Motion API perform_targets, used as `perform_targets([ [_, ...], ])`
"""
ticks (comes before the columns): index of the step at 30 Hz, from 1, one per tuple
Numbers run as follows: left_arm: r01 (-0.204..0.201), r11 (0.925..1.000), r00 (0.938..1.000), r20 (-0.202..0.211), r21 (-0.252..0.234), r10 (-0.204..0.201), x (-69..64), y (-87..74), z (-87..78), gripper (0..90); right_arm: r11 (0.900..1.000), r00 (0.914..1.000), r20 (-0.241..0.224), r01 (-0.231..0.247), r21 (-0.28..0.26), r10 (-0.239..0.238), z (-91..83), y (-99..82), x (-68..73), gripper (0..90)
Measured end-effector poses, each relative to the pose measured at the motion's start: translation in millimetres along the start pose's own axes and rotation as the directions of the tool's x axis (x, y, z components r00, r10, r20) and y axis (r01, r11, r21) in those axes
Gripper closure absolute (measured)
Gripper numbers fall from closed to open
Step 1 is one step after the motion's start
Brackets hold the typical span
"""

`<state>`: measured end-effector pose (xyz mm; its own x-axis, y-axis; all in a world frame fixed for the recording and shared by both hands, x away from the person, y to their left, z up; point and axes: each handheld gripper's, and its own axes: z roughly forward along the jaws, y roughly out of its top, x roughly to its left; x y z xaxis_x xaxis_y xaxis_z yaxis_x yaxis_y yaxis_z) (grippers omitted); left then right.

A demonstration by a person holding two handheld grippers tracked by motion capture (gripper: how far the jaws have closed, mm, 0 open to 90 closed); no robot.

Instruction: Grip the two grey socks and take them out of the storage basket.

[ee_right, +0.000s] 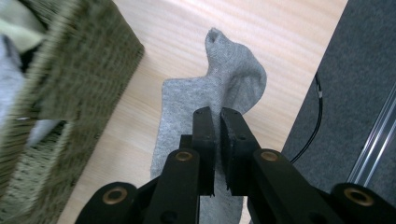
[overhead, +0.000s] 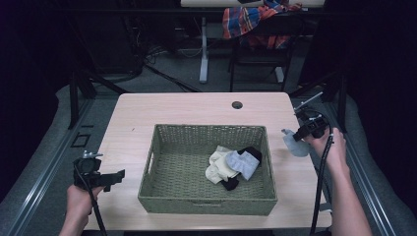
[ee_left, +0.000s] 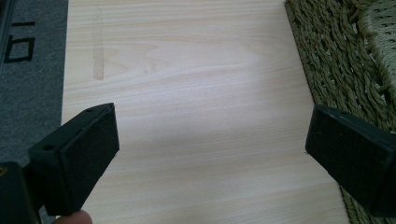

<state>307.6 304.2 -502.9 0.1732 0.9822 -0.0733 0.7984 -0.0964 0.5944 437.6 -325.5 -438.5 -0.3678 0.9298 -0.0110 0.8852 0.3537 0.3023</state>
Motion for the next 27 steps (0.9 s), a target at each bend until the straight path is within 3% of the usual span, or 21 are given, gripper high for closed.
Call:
perform_targets([
  [6,-0.003,1.0000,1.0000,-0.001,-0.002,0.003,-0.2,0.1,0.0,2.8,0.9988,0.9999,-0.001,-0.010,0.047,0.010,26.4,-2.2,-3.8,85.3],
  [8,-0.002,1.0000,1.0000,0.000,-0.002,0.002,-0.2,0.1,0.0,2.8,0.9992,0.9999,-0.007,-0.015,0.038,0.015,30.0,-2.6,-3.5,85.3],
  [11,-0.002,1.0000,1.0000,0.000,-0.002,0.002,-0.2,0.0,-0.2,2.8,0.9971,0.9999,-0.010,-0.003,0.076,0.004,40.4,-2.4,-4.0,85.4],
  [19,-0.002,1.0000,1.0000,0.001,-0.001,0.002,-0.4,0.1,0.1,2.8,0.9974,0.9996,-0.012,-0.024,0.068,0.025,49.4,-5.4,-5.6,85.3],
  [20,-0.002,1.0000,1.0000,0.001,-0.001,0.002,-0.4,0.1,0.2,2.8,0.9957,0.9998,-0.017,-0.008,0.092,0.010,49.6,-4.7,-6.9,85.3],
  [24,-0.001,1.0000,1.0000,0.001,0.000,0.001,-0.2,0.1,0.2,2.8,0.9958,0.9996,-0.018,-0.022,0.089,0.024,58.0,-6.0,-5.5,85.2],
  [27,0.000,1.0000,1.0000,0.001,0.000,0.000,-0.1,0.1,0.2,2.8,0.9930,0.9994,-0.024,-0.021,0.117,0.024,64.1,-6.3,-5.3,84.0],
])
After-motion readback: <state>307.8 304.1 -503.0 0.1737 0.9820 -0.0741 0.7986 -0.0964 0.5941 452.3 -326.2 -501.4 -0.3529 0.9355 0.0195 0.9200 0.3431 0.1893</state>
